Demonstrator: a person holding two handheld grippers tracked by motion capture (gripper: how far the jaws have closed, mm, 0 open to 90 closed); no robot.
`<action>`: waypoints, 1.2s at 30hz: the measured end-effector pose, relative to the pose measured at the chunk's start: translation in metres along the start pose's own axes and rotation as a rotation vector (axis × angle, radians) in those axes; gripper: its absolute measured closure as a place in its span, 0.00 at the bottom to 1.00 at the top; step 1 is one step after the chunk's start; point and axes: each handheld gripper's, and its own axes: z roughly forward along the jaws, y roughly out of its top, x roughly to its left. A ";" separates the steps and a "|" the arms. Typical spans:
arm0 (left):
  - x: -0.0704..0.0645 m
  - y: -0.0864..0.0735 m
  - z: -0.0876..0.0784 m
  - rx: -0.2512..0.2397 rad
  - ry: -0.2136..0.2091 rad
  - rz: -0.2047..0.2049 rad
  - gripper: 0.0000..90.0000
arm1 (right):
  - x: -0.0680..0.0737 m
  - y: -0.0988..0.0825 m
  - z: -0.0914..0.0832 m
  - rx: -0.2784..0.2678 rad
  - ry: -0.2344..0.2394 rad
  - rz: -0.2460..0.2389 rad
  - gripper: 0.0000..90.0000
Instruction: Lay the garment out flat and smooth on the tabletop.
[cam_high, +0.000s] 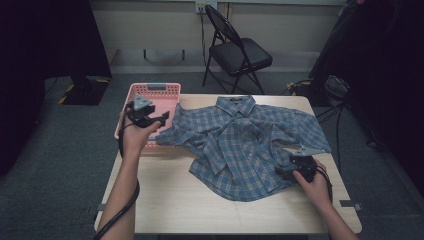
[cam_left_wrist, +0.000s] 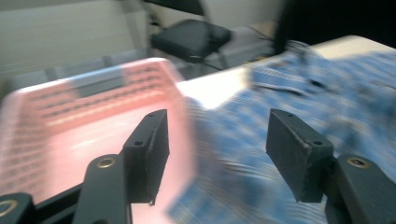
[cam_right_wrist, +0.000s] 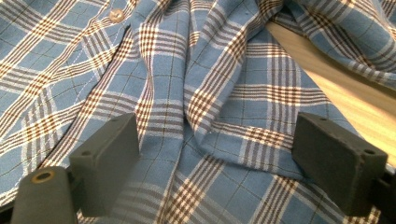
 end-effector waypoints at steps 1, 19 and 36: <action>-0.010 -0.002 0.002 0.001 -0.024 0.010 0.42 | 0.000 0.000 0.000 0.000 0.000 0.001 0.16; -0.141 -0.082 0.044 0.143 -0.337 0.165 0.36 | 0.000 0.000 0.000 0.000 0.000 0.002 0.16; -0.154 -0.108 0.055 0.231 -0.322 0.216 0.34 | 0.000 0.000 0.000 -0.001 0.003 0.004 0.16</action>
